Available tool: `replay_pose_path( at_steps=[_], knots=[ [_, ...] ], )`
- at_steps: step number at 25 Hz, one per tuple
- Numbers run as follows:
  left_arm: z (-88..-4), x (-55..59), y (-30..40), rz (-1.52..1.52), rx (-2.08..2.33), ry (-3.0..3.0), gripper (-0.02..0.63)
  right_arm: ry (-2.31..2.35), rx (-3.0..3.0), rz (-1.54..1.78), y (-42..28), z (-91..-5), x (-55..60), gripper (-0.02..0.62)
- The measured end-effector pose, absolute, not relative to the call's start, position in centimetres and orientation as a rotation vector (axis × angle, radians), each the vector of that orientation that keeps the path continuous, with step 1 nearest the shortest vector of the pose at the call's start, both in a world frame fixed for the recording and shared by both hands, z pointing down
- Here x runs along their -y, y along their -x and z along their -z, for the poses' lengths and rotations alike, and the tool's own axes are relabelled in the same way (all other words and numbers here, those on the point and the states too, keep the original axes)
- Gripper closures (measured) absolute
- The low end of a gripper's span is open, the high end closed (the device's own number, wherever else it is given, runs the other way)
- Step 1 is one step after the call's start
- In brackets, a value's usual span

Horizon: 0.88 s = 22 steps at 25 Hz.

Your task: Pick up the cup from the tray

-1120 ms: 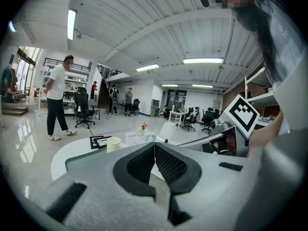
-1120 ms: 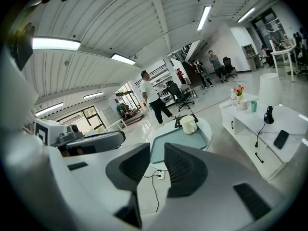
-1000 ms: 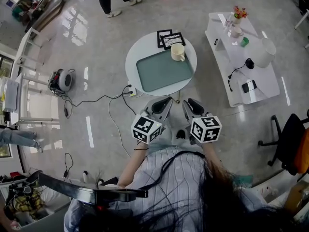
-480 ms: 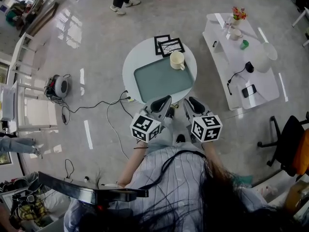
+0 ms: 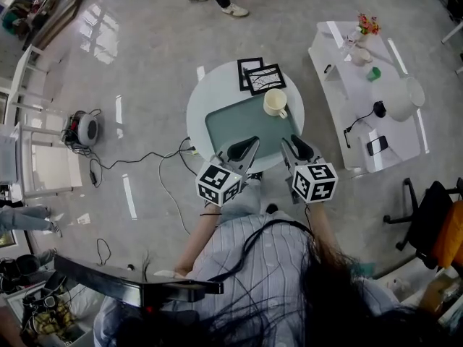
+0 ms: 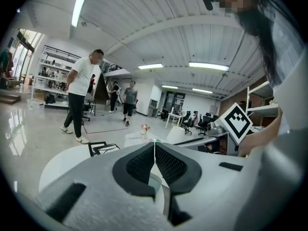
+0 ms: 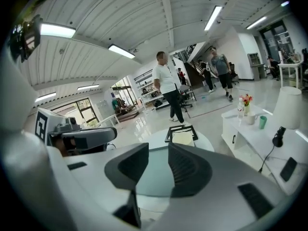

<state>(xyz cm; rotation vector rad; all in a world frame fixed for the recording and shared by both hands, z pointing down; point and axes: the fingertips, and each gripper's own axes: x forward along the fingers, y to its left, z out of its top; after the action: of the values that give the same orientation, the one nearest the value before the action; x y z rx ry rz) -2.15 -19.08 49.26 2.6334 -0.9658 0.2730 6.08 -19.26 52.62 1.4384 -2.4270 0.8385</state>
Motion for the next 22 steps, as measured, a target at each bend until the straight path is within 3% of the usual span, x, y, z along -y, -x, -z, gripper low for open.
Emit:
replay_pose_path(
  at_steps=[4, 10, 22],
  knots=[
    [-49.9, 21.3, 2.3, -0.279, 0.923, -2.631, 0.592, -1.432, 2.404, -0.820, -5.8, -53.6, 21.9, 0.472],
    [-50.7, 24.0, 1.7, -0.289, 0.862, -2.622, 0.592, -1.333, 2.372, -0.859, -5.2, -56.5, 25.3, 0.331],
    [-52.8, 27.6, 1.3, -0.322, 0.797, -2.592, 0.592, -1.220, 2.255, -0.789, -5.0, -64.2, 31.5, 0.227]
  ],
)
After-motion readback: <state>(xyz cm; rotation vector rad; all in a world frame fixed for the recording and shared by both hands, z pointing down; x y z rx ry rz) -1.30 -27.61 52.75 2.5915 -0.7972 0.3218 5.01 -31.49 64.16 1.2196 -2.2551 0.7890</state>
